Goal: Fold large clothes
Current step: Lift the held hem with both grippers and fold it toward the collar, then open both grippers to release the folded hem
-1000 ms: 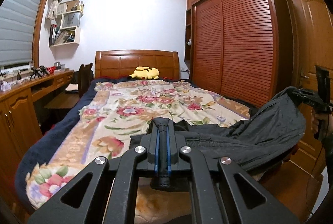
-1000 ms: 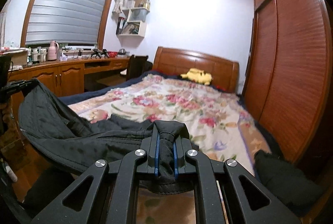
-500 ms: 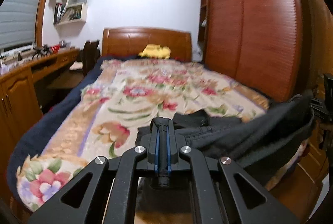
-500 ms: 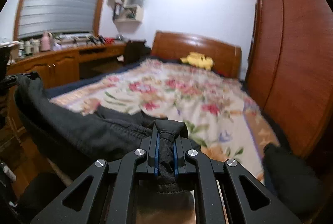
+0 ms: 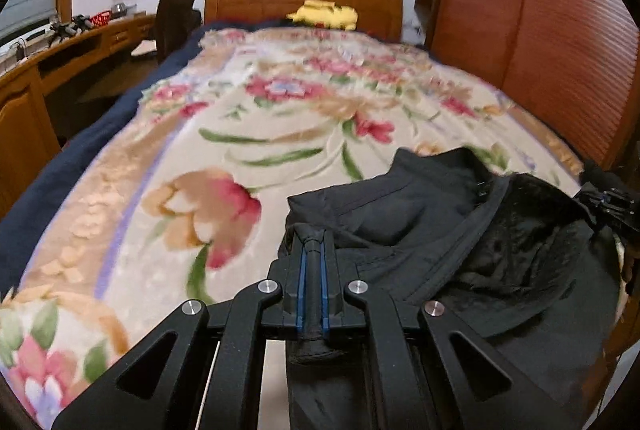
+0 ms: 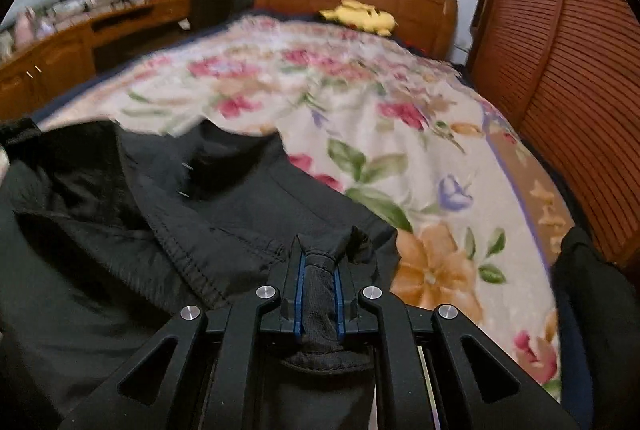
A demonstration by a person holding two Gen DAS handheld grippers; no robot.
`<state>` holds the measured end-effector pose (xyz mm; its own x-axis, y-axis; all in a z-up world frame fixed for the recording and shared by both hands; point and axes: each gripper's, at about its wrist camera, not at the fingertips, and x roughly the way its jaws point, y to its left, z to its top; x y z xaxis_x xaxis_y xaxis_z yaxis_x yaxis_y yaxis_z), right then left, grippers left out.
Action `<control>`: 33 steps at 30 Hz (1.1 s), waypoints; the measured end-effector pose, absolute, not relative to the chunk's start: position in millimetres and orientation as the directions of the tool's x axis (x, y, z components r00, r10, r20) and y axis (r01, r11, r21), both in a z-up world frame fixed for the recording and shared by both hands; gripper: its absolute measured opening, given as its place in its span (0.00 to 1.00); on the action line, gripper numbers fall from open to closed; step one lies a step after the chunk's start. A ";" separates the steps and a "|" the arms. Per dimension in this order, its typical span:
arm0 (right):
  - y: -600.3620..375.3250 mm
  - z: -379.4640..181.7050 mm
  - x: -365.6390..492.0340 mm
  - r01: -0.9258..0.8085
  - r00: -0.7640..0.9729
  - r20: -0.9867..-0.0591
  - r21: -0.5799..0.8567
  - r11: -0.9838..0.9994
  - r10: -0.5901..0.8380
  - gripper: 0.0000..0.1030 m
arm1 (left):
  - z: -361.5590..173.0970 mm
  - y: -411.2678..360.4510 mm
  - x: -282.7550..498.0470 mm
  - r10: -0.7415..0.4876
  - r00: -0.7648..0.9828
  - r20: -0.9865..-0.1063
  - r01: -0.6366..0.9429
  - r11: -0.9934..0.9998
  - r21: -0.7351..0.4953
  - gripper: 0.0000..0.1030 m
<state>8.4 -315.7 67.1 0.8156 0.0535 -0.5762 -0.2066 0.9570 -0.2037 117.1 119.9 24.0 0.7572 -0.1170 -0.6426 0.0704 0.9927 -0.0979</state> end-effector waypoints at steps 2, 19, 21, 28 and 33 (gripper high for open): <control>-313.1 66.8 23.4 -0.211 0.809 -0.585 -0.191 0.959 0.061 0.11 | 17.9 118.6 129.9 -0.121 0.746 -0.654 0.077 0.992 -0.097 0.06; -320.4 68.8 144.1 -0.126 0.806 -0.591 -0.157 0.980 0.009 0.12 | 31.5 106.3 226.3 -0.090 0.757 -0.647 0.042 0.995 -0.089 0.06; -312.8 57.6 146.7 -0.136 0.799 -0.601 -0.180 0.974 0.001 0.14 | 26.0 101.5 223.8 -0.067 0.756 -0.651 0.045 0.998 -0.050 0.07; -321.1 64.3 134.8 -0.135 0.825 -0.563 -0.126 0.983 0.042 0.36 | 32.6 99.1 197.2 -0.084 0.788 -0.610 0.080 0.996 -0.034 0.46; -325.6 77.0 115.5 -0.151 0.863 -0.499 -0.113 0.982 0.076 0.71 | 43.1 96.2 162.2 -0.138 0.805 -0.577 0.119 0.990 -0.069 0.83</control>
<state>115.5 -325.6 77.0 0.8634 0.0756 -0.4988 -0.1515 0.9819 -0.1134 162.2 96.2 43.1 0.8052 -0.1375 -0.5769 0.1195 0.9904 -0.0693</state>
